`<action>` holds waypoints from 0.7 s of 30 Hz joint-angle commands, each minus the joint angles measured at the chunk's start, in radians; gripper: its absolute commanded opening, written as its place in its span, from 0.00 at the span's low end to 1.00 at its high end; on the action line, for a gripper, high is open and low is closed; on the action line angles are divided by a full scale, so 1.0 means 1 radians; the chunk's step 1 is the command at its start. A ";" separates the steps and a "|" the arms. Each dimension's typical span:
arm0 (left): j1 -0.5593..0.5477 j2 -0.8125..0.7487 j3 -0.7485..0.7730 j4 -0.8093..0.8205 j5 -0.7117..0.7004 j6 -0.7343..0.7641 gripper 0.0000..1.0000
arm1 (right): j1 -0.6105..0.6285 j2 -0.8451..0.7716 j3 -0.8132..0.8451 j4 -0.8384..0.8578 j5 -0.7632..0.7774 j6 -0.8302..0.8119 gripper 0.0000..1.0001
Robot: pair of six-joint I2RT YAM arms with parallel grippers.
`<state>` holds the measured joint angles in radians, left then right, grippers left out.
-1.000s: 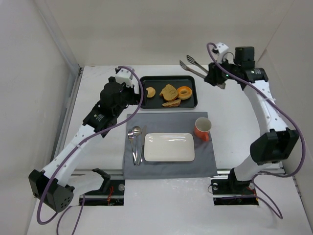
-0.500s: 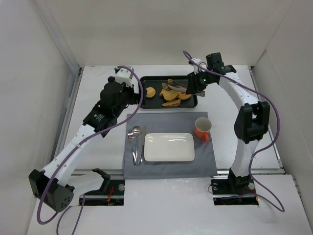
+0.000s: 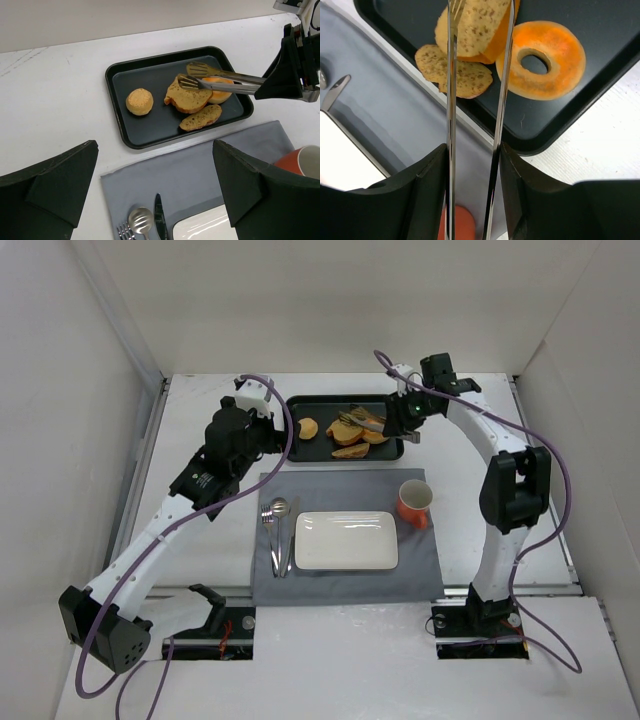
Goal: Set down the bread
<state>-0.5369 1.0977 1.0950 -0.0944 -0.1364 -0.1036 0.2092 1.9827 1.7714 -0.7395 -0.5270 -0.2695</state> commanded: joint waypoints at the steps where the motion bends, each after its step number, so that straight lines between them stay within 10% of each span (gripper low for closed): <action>1: 0.000 -0.007 0.023 0.045 -0.011 0.008 0.98 | 0.002 -0.059 -0.001 0.057 0.028 0.009 0.49; 21: 0.000 -0.025 0.023 0.045 -0.011 0.008 0.98 | 0.012 -0.055 0.020 -0.058 0.027 -0.011 0.50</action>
<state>-0.5369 1.0973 1.0950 -0.0944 -0.1364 -0.1032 0.2111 1.9598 1.7676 -0.7658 -0.4820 -0.2691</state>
